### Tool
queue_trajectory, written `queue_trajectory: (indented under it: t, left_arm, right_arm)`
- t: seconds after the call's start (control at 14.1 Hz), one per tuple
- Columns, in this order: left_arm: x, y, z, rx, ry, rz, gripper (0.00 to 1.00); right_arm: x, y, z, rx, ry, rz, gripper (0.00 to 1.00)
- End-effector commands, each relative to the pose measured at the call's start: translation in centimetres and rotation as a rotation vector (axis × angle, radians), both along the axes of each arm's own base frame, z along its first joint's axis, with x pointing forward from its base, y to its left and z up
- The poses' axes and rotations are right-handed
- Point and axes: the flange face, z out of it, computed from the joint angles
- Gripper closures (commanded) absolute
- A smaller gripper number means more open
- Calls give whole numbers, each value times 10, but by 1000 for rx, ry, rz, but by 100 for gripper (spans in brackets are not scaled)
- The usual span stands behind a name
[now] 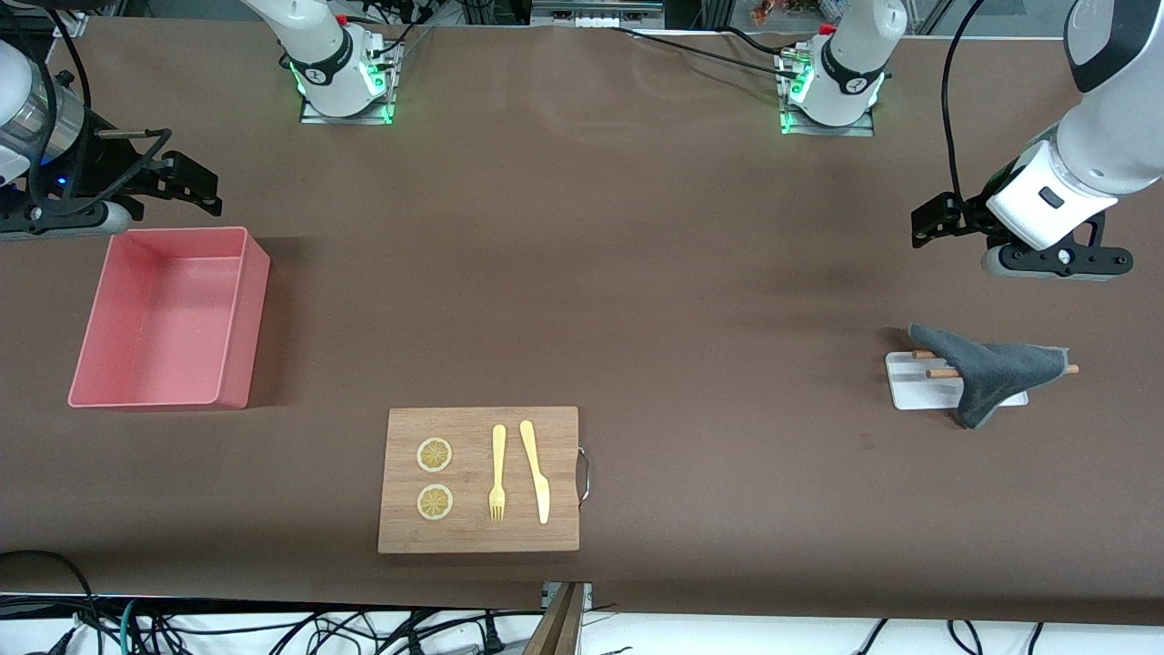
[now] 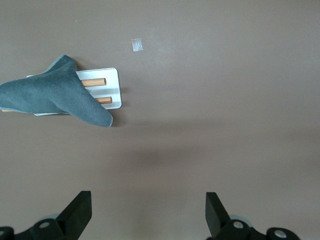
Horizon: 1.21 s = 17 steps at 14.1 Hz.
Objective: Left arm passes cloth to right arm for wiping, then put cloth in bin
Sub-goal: 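Move the left gripper toward the grey cloth on the dowel stand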
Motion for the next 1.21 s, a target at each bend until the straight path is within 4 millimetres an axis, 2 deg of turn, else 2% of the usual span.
queue_trajectory:
  t: [0.0,0.85,1.14]
  left_arm:
    - [7,0,4,-14,-4,-13,0]
    - [8,7,-6,-10,24,7,0]
    - [11,5,-41,28,135,-8,0]
  right_arm:
    - [-11,1,3,11,6,-1,0]
    - [-11,-1,3,11,7,2,0]
    - [-10,-1,3,12,5,5,0]
